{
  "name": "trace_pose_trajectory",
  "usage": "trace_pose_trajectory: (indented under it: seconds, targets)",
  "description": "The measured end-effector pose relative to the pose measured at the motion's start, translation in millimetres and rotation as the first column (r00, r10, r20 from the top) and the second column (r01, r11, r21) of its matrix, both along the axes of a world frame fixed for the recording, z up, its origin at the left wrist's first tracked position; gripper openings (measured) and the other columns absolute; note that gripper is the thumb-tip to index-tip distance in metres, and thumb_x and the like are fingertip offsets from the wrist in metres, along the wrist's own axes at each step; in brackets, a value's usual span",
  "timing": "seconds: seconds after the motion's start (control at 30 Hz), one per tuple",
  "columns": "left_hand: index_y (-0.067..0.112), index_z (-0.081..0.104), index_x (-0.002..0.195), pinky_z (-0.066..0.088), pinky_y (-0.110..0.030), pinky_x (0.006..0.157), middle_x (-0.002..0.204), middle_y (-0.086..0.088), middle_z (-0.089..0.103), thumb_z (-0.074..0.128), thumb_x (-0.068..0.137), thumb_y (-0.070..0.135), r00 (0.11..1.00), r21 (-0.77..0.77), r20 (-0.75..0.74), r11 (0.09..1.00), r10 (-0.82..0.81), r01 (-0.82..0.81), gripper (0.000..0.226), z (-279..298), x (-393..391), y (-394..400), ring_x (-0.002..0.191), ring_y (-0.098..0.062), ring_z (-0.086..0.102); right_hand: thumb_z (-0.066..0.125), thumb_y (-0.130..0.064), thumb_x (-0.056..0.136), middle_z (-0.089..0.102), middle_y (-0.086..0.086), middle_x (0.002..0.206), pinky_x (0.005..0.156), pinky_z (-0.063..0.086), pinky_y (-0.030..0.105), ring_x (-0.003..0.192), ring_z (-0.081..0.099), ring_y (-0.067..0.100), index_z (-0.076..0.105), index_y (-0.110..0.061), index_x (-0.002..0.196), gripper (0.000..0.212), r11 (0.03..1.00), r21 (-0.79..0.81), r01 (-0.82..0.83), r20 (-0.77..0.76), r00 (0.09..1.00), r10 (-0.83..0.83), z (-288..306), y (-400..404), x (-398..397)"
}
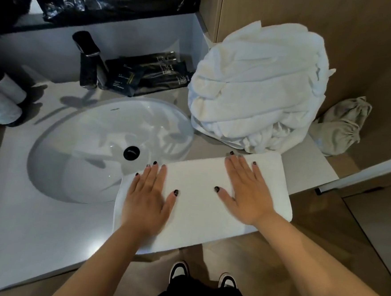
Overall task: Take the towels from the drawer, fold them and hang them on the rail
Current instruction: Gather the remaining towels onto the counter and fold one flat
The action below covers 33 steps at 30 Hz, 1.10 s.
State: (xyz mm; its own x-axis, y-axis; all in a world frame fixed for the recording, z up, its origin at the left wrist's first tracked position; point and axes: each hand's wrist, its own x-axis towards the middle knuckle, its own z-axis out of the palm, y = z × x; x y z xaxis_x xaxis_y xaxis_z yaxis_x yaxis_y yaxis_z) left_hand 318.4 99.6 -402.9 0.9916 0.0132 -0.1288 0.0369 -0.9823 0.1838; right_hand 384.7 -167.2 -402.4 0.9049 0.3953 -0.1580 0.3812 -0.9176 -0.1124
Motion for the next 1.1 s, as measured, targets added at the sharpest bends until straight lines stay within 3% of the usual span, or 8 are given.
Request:
trace_pose_trajectory:
  seconds: [0.27, 0.37, 0.47, 0.57, 0.67, 0.87, 1.0, 1.1]
  targets:
    - [0.014, 0.003, 0.158, -0.009, -0.035, 0.122, 0.166, -0.003, 0.001, -0.006, 0.090, 0.062, 0.995, 0.050, -0.074, 0.997, 0.059, -0.056, 0.084, 7, -8, 23, 0.152, -0.014, -0.007, 0.007, -0.067, 0.093, -0.010, 0.000, 0.165, 0.121, -0.012, 0.038, 0.150, -0.015, 0.012, -0.008, -0.015, 0.157, 0.083, 0.997, -0.033, 0.075, -0.021, 0.997, -0.076, 10, -39, 7]
    - [0.005, 0.013, 0.156, -0.003, -0.044, 0.124, 0.165, -0.014, 0.010, 0.005, 0.096, 0.046, 0.999, 0.015, -0.024, 1.000, 0.024, -0.024, 0.074, 19, -5, 5, 0.153, -0.025, 0.003, 0.023, -0.047, 0.102, -0.003, 0.004, 0.165, 0.122, -0.008, 0.042, 0.152, -0.008, 0.017, 0.001, -0.010, 0.157, 0.070, 0.986, 0.045, 0.162, -0.018, 0.987, -0.161, 17, -15, 2]
    - [0.003, 0.021, 0.154, 0.001, -0.041, 0.123, 0.162, -0.014, 0.018, 0.014, 0.098, 0.042, 0.996, -0.076, 0.049, 0.995, -0.068, 0.071, 0.069, 20, 4, -18, 0.152, -0.027, 0.014, 0.032, -0.030, 0.103, 0.011, 0.006, 0.165, 0.122, -0.003, 0.042, 0.152, 0.003, 0.021, 0.017, -0.010, 0.156, 0.059, 0.987, 0.161, -0.001, 0.056, 0.998, -0.009, 19, 30, -12]
    - [0.014, 0.012, 0.158, -0.002, -0.031, 0.121, 0.165, -0.004, 0.014, 0.020, 0.102, 0.047, 1.000, -0.088, -0.010, 0.996, 0.015, -0.015, 0.065, 11, 15, -13, 0.152, -0.016, 0.010, 0.021, -0.039, 0.103, 0.001, 0.000, 0.165, 0.122, -0.007, 0.044, 0.152, -0.006, 0.017, 0.010, -0.017, 0.158, 0.060, 0.989, 0.124, -0.083, -0.014, 0.996, 0.086, 9, 59, -18]
    - [0.017, 0.023, 0.156, 0.009, -0.031, 0.121, 0.161, -0.002, 0.028, 0.027, 0.100, 0.055, 0.997, -0.095, -0.031, 0.993, 0.068, -0.070, 0.068, 7, 14, 6, 0.148, -0.018, 0.024, 0.010, -0.054, 0.097, -0.004, -0.004, 0.165, 0.122, -0.002, 0.048, 0.152, -0.009, 0.014, 0.004, -0.019, 0.158, 0.071, 0.994, 0.095, -0.062, -0.010, 0.998, 0.063, 3, 50, -12]
    - [0.013, 0.025, 0.156, 0.011, -0.037, 0.122, 0.162, -0.006, 0.027, 0.009, 0.091, 0.059, 0.994, -0.047, -0.068, 0.995, 0.090, -0.093, 0.081, 15, -4, 25, 0.150, -0.020, 0.021, 0.014, -0.059, 0.098, -0.015, -0.002, 0.164, 0.122, -0.006, 0.047, 0.150, -0.018, 0.014, -0.012, -0.017, 0.156, 0.076, 0.998, -0.007, 0.064, -0.041, 0.997, -0.064, 5, 5, 0]
    - [-0.001, 0.032, 0.150, 0.021, -0.052, 0.120, 0.157, -0.018, 0.032, 0.025, 0.097, 0.039, 0.989, -0.035, 0.119, 0.995, -0.092, 0.097, 0.067, 24, -21, 8, 0.147, -0.031, 0.027, 0.024, -0.044, 0.103, -0.010, 0.004, 0.165, 0.122, -0.007, 0.047, 0.151, -0.012, 0.019, -0.003, -0.012, 0.157, 0.068, 0.994, 0.062, 0.092, -0.035, 0.995, -0.090, 19, 16, -13]
    - [0.003, 0.029, 0.152, 0.018, -0.048, 0.120, 0.160, -0.014, 0.024, 0.032, 0.100, 0.042, 0.946, -0.041, 0.132, 0.952, -0.295, 0.302, 0.066, 16, -44, -8, 0.149, -0.029, 0.022, 0.023, -0.040, 0.102, 0.005, 0.005, 0.164, 0.123, 0.001, 0.048, 0.152, 0.001, 0.024, 0.015, -0.013, 0.157, 0.062, 0.982, 0.128, -0.140, 0.044, 0.990, 0.136, 16, 43, -50]
